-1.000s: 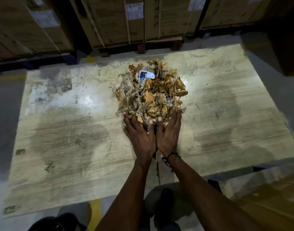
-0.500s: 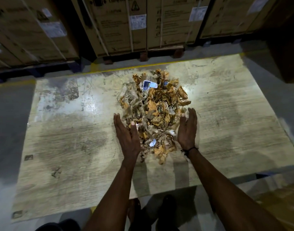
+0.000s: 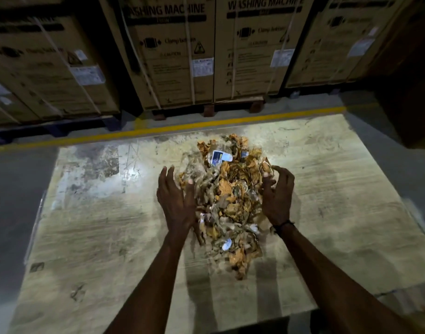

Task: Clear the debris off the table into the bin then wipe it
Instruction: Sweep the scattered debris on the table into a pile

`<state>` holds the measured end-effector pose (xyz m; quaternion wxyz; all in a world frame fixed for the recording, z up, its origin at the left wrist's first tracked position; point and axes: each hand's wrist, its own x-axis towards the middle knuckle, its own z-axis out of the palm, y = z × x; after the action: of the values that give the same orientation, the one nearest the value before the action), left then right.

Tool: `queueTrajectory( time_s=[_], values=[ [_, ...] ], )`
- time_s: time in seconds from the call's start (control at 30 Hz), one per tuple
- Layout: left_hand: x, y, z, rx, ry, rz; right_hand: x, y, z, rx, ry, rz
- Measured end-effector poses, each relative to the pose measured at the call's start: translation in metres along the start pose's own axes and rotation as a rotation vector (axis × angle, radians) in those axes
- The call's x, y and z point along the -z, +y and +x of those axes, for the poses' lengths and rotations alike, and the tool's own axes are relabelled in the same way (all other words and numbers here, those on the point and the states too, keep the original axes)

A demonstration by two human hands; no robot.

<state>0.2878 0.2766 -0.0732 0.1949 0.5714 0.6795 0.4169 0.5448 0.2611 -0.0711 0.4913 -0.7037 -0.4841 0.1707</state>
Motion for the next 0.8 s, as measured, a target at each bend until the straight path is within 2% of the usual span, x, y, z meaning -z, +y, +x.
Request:
queueTrajectory(
  time_s=[0.13, 0.2, 0.27, 0.3, 0.37, 0.47, 0.53, 0.57, 0.7, 0.8],
  values=[
    [-0.013, -0.005, 0.048, 0.068, -0.318, 0.004, -0.02, 0.02, 0.044, -0.112, -0.291, -0.166],
    [-0.02, -0.004, 0.057, -0.006, -0.464, 0.034, -0.026, 0.018, 0.05, -0.079, -0.432, -0.167],
    [-0.026, -0.003, 0.054, -0.097, -0.548, 0.063, -0.026, 0.009, 0.045, -0.041, -0.485, -0.149],
    [-0.028, -0.004, 0.051, -0.121, -0.552, 0.068, -0.024, 0.004, 0.041, -0.006, -0.484, -0.149],
    [-0.026, -0.005, 0.045, -0.143, -0.466, 0.076, -0.017, -0.007, 0.034, 0.082, -0.377, -0.151],
    [-0.018, 0.001, 0.059, -0.173, -0.186, 0.033, -0.012, -0.02, 0.049, 0.092, -0.143, -0.157],
    [-0.02, 0.006, 0.087, -0.175, -0.13, -0.015, -0.015, -0.021, 0.076, 0.1, -0.184, -0.191],
    [-0.024, 0.007, 0.103, -0.159, -0.182, -0.03, -0.019, -0.02, 0.091, 0.114, -0.259, -0.209],
    [-0.05, 0.015, 0.154, -0.112, -0.567, 0.01, -0.042, -0.025, 0.139, 0.095, -0.555, -0.314],
    [-0.07, 0.021, 0.162, -0.128, -0.798, -0.008, -0.058, -0.027, 0.149, 0.11, -0.73, -0.386]
  ],
)
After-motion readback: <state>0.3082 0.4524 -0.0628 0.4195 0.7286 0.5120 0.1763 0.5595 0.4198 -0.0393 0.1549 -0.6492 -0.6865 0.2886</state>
